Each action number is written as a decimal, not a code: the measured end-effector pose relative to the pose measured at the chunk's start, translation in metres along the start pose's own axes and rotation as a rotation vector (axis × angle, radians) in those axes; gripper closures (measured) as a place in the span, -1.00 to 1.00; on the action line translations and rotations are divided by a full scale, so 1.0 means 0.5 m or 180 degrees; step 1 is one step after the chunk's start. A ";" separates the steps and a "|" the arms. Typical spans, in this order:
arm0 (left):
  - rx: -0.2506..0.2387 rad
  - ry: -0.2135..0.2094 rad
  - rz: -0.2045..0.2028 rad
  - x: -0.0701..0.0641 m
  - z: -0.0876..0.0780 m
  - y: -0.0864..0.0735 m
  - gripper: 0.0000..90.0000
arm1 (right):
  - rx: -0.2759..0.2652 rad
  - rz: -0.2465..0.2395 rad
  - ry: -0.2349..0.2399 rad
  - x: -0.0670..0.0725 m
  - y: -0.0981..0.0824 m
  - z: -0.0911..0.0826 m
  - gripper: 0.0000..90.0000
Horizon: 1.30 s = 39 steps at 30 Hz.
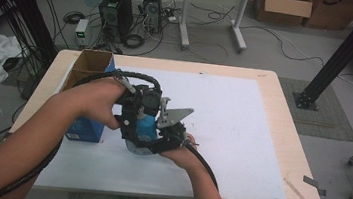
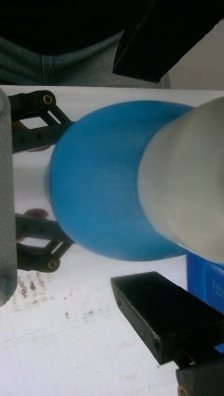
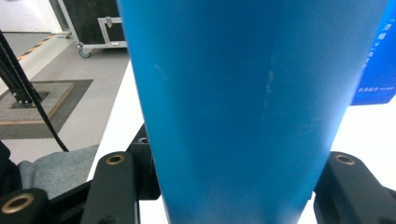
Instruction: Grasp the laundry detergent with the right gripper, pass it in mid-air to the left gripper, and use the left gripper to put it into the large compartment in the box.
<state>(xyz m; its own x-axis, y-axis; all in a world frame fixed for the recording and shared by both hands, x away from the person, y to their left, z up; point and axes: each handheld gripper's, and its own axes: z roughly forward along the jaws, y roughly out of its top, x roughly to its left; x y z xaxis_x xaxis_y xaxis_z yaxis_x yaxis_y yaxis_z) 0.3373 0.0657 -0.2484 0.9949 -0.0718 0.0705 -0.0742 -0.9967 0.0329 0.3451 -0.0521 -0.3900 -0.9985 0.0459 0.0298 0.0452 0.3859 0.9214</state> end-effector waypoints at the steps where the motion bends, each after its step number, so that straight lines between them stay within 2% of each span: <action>1: 0.0002 0.0017 0.0000 0.000 0.000 0.000 -0.94 | -0.0004 0.0009 0.0002 0.000 0.001 0.000 -0.01; 10: 0.0089 0.0063 -0.0040 0.002 0.006 -0.002 -0.83 | -0.0027 -0.0003 -0.0001 -0.001 0.001 0.002 -0.01; 12: 0.0122 0.0037 -0.0050 0.004 0.007 -0.002 -0.77 | -0.0033 -0.0005 0.0000 -0.002 0.001 0.001 -0.01; 31: 0.0168 0.0095 -0.0067 0.008 0.007 -0.001 -0.50 | -0.0068 0.0026 0.0022 -0.006 0.000 0.004 -0.01; 39: 0.0178 0.0046 -0.0091 0.013 0.012 -0.007 -0.38 | -0.0068 0.0044 0.0052 -0.008 0.000 0.012 -0.01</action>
<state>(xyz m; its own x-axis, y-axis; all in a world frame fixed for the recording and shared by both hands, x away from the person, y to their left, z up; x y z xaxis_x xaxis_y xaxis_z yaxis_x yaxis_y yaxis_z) 0.3444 0.0683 -0.2542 0.9955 -0.0432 0.0846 -0.0416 -0.9989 -0.0208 0.3494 -0.0469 -0.3926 -0.9982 0.0361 0.0488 0.0586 0.3656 0.9289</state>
